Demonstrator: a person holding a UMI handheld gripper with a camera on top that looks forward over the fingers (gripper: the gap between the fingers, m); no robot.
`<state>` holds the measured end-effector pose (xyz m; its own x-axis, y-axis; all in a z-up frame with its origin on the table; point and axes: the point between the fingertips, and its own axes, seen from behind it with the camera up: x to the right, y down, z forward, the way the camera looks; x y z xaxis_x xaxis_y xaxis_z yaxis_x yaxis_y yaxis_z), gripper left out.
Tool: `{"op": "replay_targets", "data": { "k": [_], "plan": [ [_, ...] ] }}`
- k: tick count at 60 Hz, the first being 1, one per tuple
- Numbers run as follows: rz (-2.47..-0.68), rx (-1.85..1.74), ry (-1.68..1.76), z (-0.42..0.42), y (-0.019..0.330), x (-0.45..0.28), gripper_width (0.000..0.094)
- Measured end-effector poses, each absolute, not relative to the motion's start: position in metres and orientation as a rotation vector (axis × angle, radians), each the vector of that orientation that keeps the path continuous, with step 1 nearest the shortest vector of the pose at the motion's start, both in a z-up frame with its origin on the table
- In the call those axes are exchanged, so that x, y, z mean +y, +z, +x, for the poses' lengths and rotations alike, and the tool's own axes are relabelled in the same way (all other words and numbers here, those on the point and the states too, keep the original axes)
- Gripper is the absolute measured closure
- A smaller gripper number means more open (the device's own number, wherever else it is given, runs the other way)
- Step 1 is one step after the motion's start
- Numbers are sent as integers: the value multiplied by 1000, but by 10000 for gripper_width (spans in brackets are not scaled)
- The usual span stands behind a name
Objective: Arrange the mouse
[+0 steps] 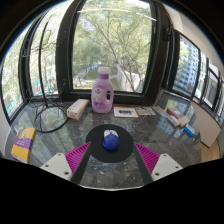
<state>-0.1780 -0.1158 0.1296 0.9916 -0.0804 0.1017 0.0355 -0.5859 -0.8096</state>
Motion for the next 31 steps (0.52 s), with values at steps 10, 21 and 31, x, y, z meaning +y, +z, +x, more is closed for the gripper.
{"op": "replay_targets", "data": {
  "k": [10, 21, 31],
  "plan": [
    [-2173, 63, -179, -187, 147, -153, 81],
    [-2158, 71, -190, -194, 155, -176, 81],
    [-2161, 68, -191, -201, 153, -181, 81]
  ]
}}
